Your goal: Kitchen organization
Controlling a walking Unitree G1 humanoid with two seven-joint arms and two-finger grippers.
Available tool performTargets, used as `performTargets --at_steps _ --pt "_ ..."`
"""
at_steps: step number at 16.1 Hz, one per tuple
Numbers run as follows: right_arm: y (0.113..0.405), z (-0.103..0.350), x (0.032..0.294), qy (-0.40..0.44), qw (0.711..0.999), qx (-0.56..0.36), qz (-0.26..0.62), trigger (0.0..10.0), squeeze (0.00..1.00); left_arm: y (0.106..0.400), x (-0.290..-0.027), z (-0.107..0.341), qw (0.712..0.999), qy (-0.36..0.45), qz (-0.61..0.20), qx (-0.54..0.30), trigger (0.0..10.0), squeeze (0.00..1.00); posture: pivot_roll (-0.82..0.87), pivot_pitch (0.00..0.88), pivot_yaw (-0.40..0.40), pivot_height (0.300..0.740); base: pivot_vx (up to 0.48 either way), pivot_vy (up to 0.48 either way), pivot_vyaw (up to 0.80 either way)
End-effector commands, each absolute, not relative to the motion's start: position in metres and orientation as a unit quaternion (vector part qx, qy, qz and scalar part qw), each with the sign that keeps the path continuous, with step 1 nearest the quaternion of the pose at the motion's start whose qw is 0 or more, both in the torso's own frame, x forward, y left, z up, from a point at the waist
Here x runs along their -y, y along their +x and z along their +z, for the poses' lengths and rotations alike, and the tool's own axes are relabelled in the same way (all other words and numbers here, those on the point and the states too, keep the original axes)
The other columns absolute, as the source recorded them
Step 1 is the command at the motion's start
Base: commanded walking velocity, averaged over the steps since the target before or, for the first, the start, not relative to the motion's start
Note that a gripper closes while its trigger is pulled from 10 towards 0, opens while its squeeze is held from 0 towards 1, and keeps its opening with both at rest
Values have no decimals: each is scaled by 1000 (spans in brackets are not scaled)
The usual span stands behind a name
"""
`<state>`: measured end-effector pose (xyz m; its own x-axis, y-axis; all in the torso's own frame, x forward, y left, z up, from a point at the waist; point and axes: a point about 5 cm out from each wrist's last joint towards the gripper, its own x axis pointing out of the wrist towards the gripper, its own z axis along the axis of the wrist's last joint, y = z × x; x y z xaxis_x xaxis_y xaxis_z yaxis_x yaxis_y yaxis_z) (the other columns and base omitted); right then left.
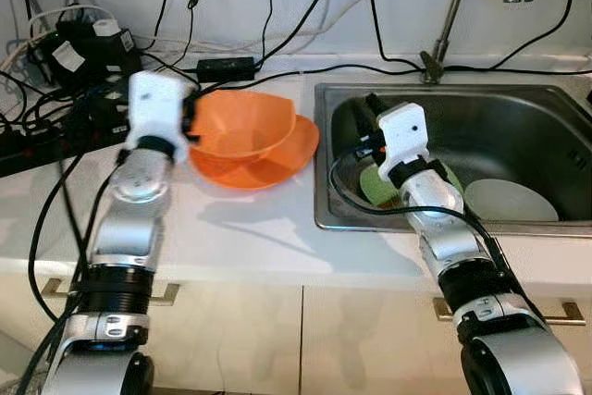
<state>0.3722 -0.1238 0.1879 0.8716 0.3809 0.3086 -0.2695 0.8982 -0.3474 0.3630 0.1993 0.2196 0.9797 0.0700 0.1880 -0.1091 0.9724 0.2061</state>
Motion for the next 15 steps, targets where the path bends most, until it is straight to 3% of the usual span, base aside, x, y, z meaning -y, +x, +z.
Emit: performTargets --at_steps 1,9,15 --pt "372 191 124 -144 955 192 173 10000 0 361 -202 222 990 98 62 82 10000 0 43 0 65 740 0 0 0" --pt "371 191 124 -147 955 186 178 10000 0 355 -207 213 996 -26 83 26 10000 0 65 0 42 740 0 0 0" --pt "371 192 126 -152 955 184 177 10000 0 359 -206 192 984 -148 80 -54 10000 0 54 0 39 740 0 0 0"
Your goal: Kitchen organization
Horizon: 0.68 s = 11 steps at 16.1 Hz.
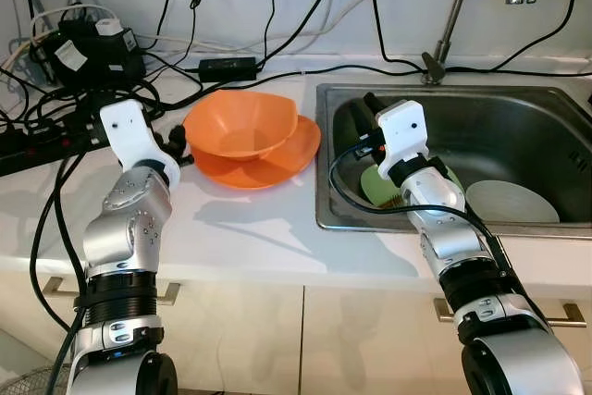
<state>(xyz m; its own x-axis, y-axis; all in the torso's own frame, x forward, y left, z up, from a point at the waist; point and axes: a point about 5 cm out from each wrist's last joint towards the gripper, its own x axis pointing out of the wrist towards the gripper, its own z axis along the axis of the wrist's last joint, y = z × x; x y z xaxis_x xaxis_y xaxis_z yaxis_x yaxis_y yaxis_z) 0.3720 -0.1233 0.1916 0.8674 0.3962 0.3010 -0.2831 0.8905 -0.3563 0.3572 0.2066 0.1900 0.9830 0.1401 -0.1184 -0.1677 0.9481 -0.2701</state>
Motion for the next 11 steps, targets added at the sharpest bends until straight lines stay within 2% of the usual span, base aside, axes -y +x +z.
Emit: performTargets --at_steps 1,11 --pt "371 191 126 -154 955 184 177 10000 0 360 -204 191 983 -154 75 -59 10000 0 54 0 38 740 0 0 0" --pt "370 193 127 -156 954 185 176 10000 0 366 -185 185 975 -196 22 -101 10000 0 42 0 45 740 0 0 0"
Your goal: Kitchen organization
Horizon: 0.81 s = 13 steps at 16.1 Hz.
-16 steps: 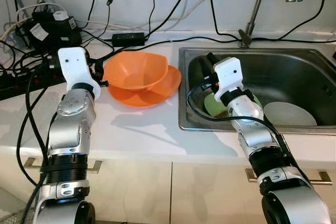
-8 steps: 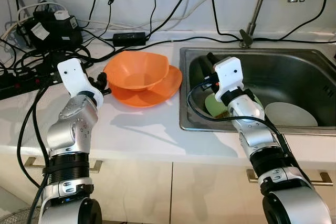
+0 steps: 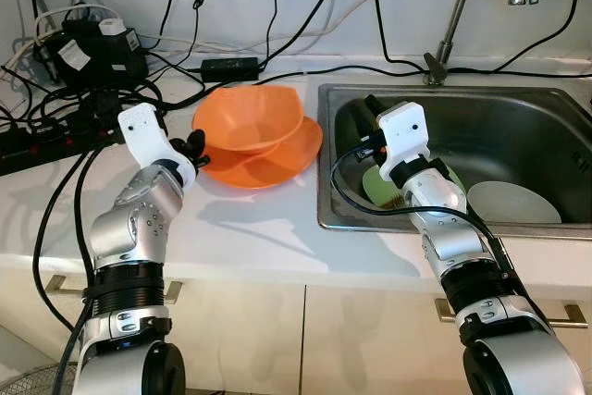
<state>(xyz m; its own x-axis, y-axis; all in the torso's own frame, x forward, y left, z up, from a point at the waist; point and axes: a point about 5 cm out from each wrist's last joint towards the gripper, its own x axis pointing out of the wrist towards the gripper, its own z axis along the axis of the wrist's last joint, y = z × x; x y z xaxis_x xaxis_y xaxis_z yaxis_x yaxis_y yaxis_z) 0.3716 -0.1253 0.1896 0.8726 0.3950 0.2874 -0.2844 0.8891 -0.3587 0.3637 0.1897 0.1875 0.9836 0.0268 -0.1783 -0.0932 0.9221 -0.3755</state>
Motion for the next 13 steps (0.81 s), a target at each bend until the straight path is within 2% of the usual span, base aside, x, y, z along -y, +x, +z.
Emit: performTargets --at_steps 1,9,13 --pt "370 194 127 -155 954 186 175 10000 0 366 -186 188 975 -198 24 -94 10000 0 44 0 43 740 0 0 0" --pt "371 194 125 -155 954 187 178 10000 0 364 -189 221 978 -205 22 -30 10000 0 52 0 37 740 0 0 0" --pt "371 194 124 -154 954 188 178 10000 0 365 -182 217 979 -200 1 -48 10000 0 44 0 47 740 0 0 0"
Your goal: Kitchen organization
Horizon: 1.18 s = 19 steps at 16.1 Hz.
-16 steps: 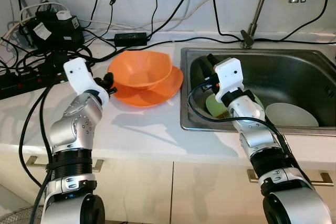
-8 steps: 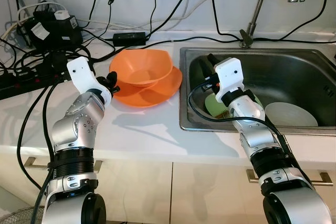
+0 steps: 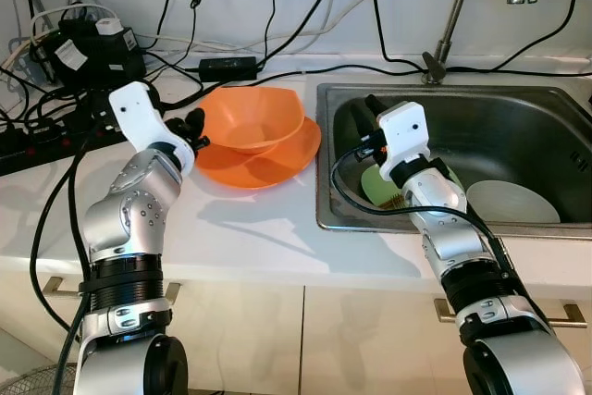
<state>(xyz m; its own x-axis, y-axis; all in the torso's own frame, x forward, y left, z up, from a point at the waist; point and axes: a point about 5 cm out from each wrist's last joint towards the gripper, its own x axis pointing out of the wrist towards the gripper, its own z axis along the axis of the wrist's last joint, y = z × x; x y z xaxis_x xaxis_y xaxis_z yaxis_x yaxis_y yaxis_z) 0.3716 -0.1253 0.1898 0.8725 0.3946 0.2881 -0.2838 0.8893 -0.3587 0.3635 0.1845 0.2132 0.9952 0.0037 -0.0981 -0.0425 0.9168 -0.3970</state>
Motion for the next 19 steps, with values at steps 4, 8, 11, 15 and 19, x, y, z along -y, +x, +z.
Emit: performTargets --at_steps 4,8,11,15,19 --pt "371 194 125 -155 954 188 176 10000 0 366 -172 214 979 -195 -8 -55 10000 0 38 0 51 740 0 0 0" --pt "371 194 125 -155 954 187 176 10000 0 366 -167 225 986 -165 -30 -20 10000 1000 41 0 49 740 0 0 0" --pt "371 194 124 -155 954 187 177 10000 0 364 -169 230 987 -158 -23 -8 10000 1000 47 0 41 740 0 0 0" --pt "371 193 125 -156 954 184 178 10000 0 364 -179 235 989 -150 5 8 10000 1000 47 0 37 740 0 0 0" --pt "372 194 126 -157 954 185 177 10000 0 367 -184 219 985 -167 38 -34 10000 0 46 0 34 740 0 0 0"
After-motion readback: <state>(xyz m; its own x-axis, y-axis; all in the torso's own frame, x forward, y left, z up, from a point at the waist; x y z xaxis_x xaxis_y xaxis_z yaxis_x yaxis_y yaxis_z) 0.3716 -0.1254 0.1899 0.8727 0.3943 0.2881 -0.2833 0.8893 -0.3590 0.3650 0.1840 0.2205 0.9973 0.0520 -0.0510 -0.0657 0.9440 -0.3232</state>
